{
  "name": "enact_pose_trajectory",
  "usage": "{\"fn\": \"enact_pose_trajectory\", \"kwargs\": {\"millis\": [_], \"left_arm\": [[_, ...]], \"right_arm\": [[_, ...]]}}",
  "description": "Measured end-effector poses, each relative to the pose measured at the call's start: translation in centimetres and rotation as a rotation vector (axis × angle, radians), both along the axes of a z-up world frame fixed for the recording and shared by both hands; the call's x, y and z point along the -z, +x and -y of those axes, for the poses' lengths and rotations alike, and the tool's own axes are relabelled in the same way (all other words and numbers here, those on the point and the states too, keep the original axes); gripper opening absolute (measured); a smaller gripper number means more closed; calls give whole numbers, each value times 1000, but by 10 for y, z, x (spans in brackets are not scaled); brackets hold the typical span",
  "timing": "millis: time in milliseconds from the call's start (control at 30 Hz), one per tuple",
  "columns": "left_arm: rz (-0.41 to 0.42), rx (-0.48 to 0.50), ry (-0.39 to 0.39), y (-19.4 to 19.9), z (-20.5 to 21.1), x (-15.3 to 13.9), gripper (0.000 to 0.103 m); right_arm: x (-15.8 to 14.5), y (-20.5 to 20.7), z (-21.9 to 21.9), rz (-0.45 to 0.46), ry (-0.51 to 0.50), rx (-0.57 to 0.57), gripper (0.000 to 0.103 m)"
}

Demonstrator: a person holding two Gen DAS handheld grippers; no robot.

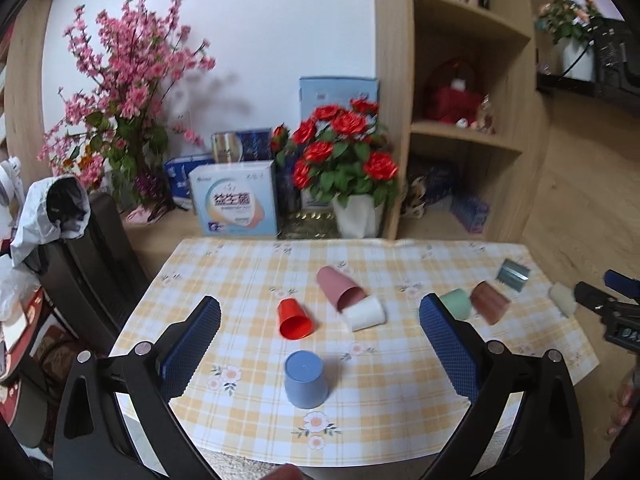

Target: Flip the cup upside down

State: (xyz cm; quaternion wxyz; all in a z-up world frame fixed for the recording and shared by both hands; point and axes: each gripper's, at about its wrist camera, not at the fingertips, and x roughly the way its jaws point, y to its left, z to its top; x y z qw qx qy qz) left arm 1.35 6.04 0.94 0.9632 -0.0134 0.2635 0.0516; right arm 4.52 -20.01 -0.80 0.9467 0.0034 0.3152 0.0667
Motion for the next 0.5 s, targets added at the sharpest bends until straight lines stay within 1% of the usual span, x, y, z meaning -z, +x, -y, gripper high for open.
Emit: {"fn": "enact_pose_trajectory", "kwargs": {"millis": [133,500], "left_arm": [[29,30,-8,-16,11,-6,97],[70,33,45,-33,29,-12,97]], "right_arm": [[-10,-17,-5,35,-19,-7,89],[-24,-31,3,66,-23,10,89]]}}
